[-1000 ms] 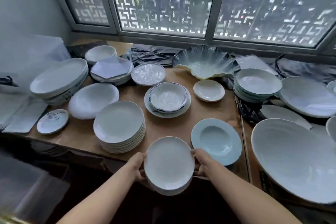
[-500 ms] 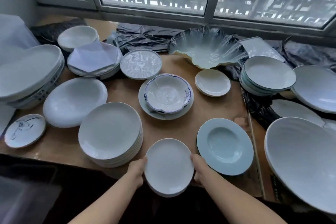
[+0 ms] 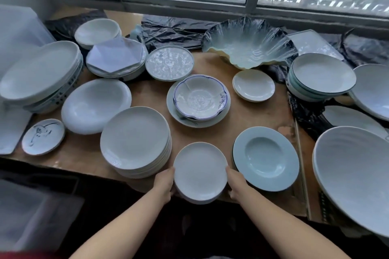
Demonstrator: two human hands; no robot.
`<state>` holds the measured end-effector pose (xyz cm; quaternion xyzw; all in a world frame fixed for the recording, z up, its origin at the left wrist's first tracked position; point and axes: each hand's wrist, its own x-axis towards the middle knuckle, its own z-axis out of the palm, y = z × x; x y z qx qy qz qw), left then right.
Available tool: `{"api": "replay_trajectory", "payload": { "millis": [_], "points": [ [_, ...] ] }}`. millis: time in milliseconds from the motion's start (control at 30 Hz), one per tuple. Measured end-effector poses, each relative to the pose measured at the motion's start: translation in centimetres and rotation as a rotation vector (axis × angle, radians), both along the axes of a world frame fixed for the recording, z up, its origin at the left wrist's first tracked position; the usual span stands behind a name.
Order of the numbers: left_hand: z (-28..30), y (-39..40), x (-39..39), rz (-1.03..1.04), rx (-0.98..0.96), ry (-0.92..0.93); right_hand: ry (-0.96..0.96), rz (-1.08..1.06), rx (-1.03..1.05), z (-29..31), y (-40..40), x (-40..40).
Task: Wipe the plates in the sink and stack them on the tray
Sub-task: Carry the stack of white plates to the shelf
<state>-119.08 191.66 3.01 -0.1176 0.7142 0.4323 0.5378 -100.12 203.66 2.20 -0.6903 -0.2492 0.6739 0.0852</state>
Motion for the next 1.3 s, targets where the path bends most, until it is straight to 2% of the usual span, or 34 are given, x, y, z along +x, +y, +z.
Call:
{"api": "replay_trajectory", "payload": {
  "millis": [100, 200, 333, 533, 900, 1000, 1133, 1200, 1300],
  "points": [
    [0.0, -1.6, 0.2, -0.078, -0.046, -0.058, 0.036, 0.054, -0.148, 0.5, -1.2, 1.5],
    [-0.7, -2.2, 0.5, -0.123, -0.049, -0.068, 0.056, 0.099, -0.207, 0.5, -2.0, 2.1],
    [-1.2, -1.6, 0.9, -0.047, -0.045, -0.008, 0.05, 0.012, -0.185, 0.0, -2.1, 1.5],
    [-1.3, 0.2, 0.3, -0.003, -0.023, -0.038, 0.077, -0.082, -0.182, -0.7, -0.5, 0.8],
    [-0.8, 3.4, 0.6, 0.008, 0.003, -0.003, 0.041, 0.0, -0.148, -1.1, 2.4, -0.7],
    [0.1, 3.5, 1.4, -0.094, 0.007, 0.12, 0.054, 0.118, -0.166, 0.2, 2.7, -0.5],
    [0.3, 5.6, 1.8, -0.319, -0.044, 0.411, 0.084, 0.225, -0.123, 3.6, 4.0, 0.9],
    [3.1, 7.0, 3.5, -0.423, -0.061, 0.504, 0.085, 0.202, -0.069, 5.2, 4.8, 2.5],
    [4.9, 9.2, 6.3, -0.554, 0.053, 0.522, 0.104, 0.065, -0.024, 6.7, 5.2, 6.0]
  ]
}}
